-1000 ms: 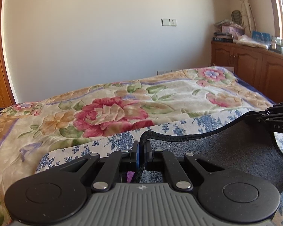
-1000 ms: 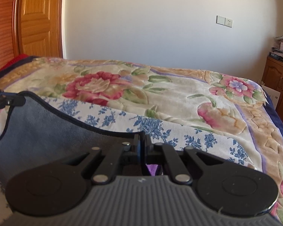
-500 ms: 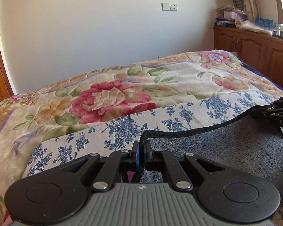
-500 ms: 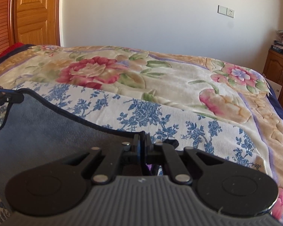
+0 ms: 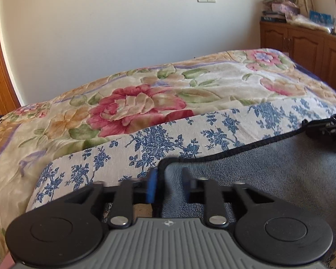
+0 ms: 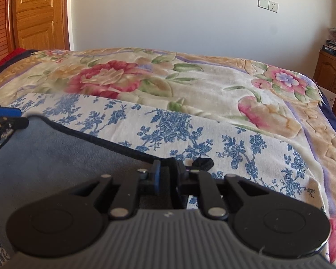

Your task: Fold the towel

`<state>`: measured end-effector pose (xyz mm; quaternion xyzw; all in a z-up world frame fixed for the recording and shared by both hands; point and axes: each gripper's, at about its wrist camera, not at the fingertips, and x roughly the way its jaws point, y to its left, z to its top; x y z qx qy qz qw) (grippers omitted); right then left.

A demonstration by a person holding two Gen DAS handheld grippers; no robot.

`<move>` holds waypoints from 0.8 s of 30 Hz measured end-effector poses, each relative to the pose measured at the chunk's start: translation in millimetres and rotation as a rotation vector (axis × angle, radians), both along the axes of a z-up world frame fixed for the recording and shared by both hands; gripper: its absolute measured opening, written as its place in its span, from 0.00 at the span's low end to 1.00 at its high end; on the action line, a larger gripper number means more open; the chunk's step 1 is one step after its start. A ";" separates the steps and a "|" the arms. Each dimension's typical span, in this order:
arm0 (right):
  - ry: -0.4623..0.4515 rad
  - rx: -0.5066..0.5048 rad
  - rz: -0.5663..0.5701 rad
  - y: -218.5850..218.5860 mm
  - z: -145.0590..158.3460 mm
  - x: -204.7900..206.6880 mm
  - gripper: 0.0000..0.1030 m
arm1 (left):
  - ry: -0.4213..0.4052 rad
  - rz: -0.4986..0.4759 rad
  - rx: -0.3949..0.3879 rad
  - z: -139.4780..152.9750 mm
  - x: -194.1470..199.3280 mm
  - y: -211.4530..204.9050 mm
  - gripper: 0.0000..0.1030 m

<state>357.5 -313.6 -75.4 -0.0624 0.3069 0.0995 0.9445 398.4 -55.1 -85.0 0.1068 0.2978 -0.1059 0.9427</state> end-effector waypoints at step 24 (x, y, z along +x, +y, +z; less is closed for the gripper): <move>-0.114 0.082 -0.009 2.1 99.6 -67.8 0.51 | -0.116 0.009 -0.077 100.8 -83.0 -2.9 0.84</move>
